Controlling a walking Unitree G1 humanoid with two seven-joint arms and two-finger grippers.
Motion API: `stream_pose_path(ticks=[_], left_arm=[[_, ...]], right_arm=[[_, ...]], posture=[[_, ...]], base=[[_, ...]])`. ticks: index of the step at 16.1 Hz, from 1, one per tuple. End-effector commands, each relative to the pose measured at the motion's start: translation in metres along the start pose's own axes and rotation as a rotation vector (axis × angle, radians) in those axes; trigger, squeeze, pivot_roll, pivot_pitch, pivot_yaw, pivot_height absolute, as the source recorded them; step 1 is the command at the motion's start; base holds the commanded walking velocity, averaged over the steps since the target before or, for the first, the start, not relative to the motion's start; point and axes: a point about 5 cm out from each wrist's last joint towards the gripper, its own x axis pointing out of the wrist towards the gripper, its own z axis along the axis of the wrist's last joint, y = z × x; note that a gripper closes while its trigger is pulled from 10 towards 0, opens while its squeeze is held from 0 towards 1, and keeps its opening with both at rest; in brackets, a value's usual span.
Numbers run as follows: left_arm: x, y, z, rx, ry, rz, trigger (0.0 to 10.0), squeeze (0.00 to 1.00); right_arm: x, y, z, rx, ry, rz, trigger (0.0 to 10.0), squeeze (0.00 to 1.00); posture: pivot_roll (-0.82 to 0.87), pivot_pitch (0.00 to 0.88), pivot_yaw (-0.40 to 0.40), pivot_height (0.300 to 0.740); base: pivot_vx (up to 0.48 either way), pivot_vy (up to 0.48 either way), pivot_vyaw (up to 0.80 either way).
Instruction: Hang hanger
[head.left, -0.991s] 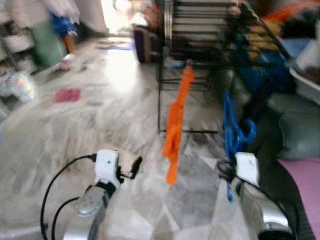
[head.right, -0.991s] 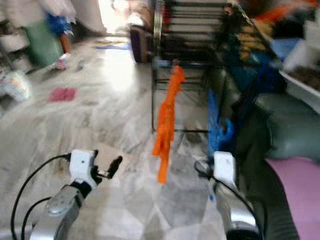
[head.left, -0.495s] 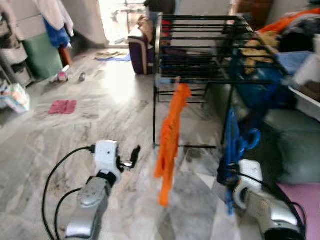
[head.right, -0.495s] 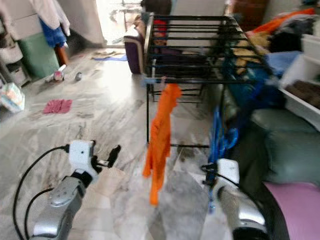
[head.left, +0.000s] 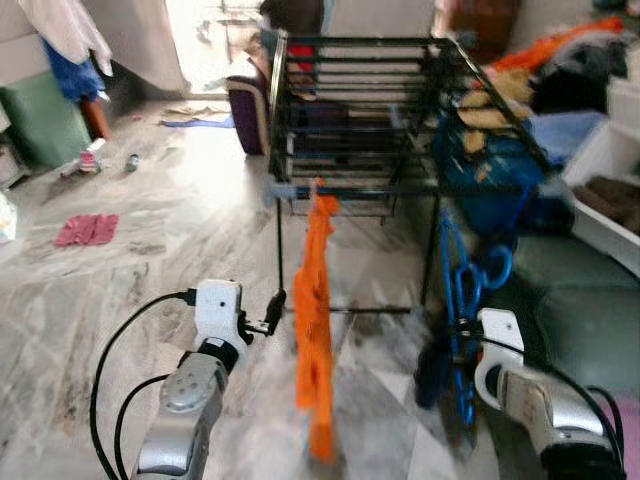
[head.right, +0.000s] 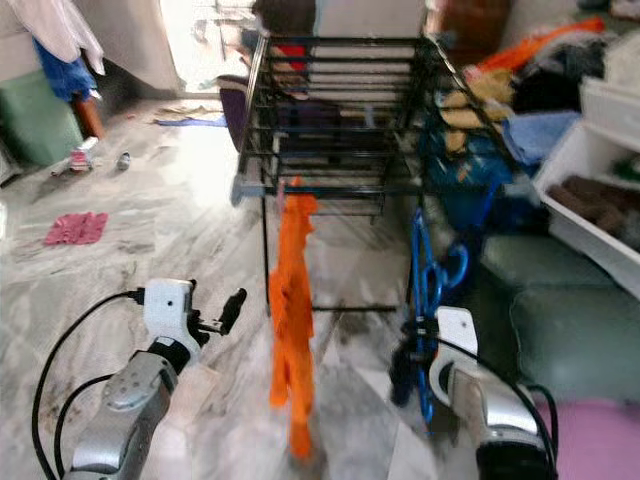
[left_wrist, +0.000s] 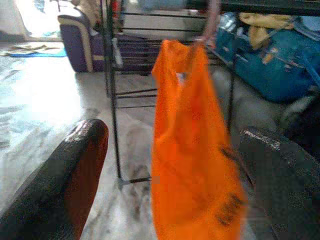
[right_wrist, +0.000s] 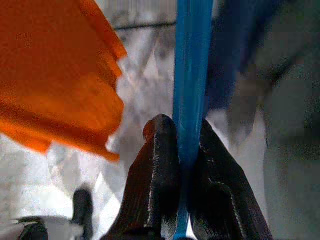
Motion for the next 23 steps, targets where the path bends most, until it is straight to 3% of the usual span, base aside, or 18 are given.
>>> stream_pose_path(ticks=[1,7,15,21,23], left_arm=[[-0.001,0.007,0.002,0.008,0.001,0.015,10.0,0.00],[-0.004,0.001,-0.004,-0.018,0.037,-0.017,10.0,0.00],[-0.007,-0.009,-0.007,-0.018,0.056,-0.091,10.0,0.00],[-0.006,-0.013,-0.007,-0.022,0.060,-0.118,10.0,0.00],[-0.007,-0.013,-0.007,-0.024,0.059,-0.121,10.0,0.00]], right_arm=[[0.001,0.008,0.006,-0.027,-0.017,0.029,10.0,0.00],[0.003,0.003,0.015,-0.087,-0.025,0.038,10.0,0.00],[0.005,0.016,-0.003,-0.102,0.008,0.055,10.0,0.00],[0.005,-0.001,0.016,-0.119,-0.067,-0.042,10.0,0.00],[0.008,-0.004,0.033,-0.107,-0.096,-0.035,10.0,0.00]], posture=[[0.05,0.000,-0.036,0.740],[0.05,0.000,-0.036,0.740],[0.05,0.000,-0.034,0.740],[0.05,0.000,-0.031,0.740],[0.05,0.000,-0.028,0.740]], base=[[0.435,0.000,0.00],[0.236,0.289,0.00],[0.000,0.277,0.00],[0.000,0.000,0.00],[0.000,0.000,0.00]])
